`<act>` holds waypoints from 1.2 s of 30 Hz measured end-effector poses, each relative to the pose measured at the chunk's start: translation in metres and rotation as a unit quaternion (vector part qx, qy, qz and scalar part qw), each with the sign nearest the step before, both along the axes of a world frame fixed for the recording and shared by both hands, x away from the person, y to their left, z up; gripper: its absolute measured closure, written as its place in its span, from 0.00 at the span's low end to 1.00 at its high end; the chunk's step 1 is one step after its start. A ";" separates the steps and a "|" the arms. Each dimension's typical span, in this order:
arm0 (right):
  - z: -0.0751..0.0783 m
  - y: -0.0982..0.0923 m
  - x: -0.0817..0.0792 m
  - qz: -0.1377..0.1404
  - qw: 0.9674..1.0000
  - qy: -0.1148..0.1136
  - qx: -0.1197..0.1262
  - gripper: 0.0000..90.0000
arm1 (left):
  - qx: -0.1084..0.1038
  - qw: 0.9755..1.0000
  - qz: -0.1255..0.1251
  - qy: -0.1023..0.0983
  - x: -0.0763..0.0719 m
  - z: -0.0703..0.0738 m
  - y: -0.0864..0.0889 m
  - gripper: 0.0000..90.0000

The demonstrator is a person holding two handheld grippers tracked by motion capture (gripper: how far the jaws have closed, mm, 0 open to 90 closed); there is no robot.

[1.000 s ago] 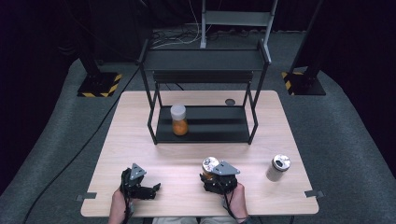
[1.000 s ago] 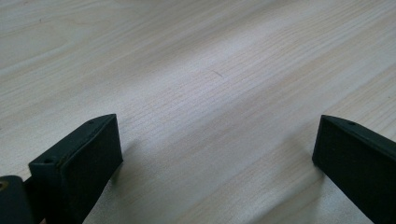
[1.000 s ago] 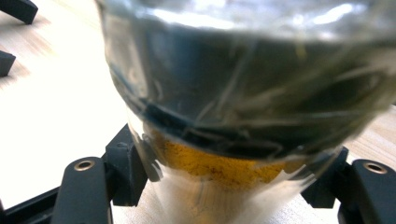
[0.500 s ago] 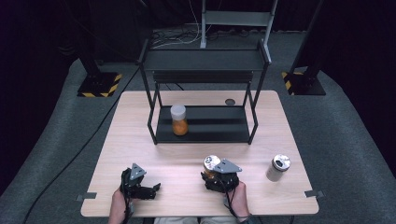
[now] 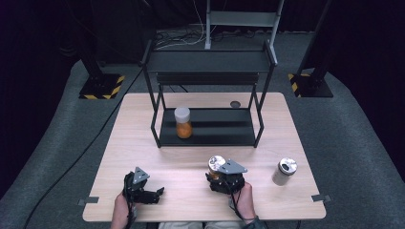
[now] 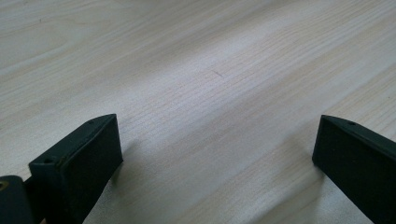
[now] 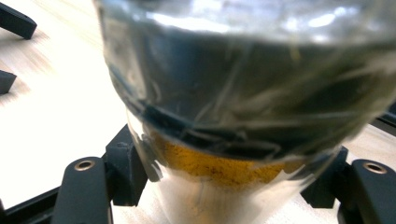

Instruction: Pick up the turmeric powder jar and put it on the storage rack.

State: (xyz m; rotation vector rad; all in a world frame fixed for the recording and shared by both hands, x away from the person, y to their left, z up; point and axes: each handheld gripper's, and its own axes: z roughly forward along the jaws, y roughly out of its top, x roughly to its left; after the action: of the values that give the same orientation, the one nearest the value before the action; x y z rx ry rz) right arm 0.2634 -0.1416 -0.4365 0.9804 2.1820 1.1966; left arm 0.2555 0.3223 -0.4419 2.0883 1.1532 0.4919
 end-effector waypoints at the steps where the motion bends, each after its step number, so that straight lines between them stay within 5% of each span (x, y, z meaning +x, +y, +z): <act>1: 0.000 0.000 0.001 0.001 1.000 0.001 -0.001 0.34 | 0.000 1.000 0.000 0.000 0.000 0.000 0.000 0.01; 36: 0.013 0.010 0.023 0.003 1.000 0.002 -0.009 0.34 | 0.000 1.000 0.000 0.000 0.000 0.000 0.000 0.01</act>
State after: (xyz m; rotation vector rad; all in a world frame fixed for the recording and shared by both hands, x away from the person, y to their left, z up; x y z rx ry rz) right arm 0.2865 -0.1316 -0.4235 0.9705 2.1978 1.1758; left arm 0.2555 0.3223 -0.4419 2.0879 1.1534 0.4918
